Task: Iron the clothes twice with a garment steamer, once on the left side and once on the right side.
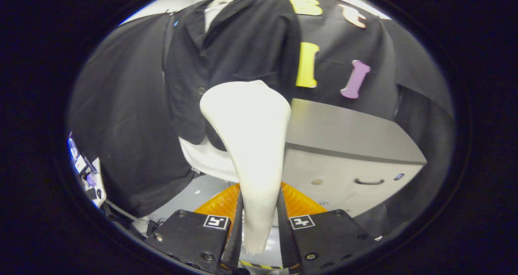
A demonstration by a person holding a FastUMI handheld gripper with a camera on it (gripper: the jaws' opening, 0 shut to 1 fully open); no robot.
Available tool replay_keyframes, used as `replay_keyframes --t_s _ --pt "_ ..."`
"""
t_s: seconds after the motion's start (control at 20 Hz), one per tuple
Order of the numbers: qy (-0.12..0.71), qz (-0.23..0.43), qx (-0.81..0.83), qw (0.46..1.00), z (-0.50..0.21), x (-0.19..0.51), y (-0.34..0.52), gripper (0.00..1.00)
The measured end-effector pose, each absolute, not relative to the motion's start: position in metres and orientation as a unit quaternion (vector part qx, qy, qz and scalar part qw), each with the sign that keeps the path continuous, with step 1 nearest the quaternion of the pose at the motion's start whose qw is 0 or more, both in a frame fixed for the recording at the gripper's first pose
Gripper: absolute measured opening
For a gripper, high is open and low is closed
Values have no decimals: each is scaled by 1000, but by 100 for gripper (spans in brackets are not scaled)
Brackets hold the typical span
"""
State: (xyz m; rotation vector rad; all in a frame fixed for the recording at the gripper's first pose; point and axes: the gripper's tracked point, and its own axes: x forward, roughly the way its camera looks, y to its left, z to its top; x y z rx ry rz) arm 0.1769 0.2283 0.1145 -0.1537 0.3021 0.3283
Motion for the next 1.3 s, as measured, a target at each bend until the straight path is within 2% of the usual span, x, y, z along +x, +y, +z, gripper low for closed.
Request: replay_keyframes --t_s 0.25,0.5,0.8,1.3 --pt "161 117 -31 979 76 134 102 42" --pt "201 94 2 975 3 70 -9 41" --pt "249 95 21 964 -91 9 -64 42" --pt "264 102 41 958 -126 -33 -92 42"
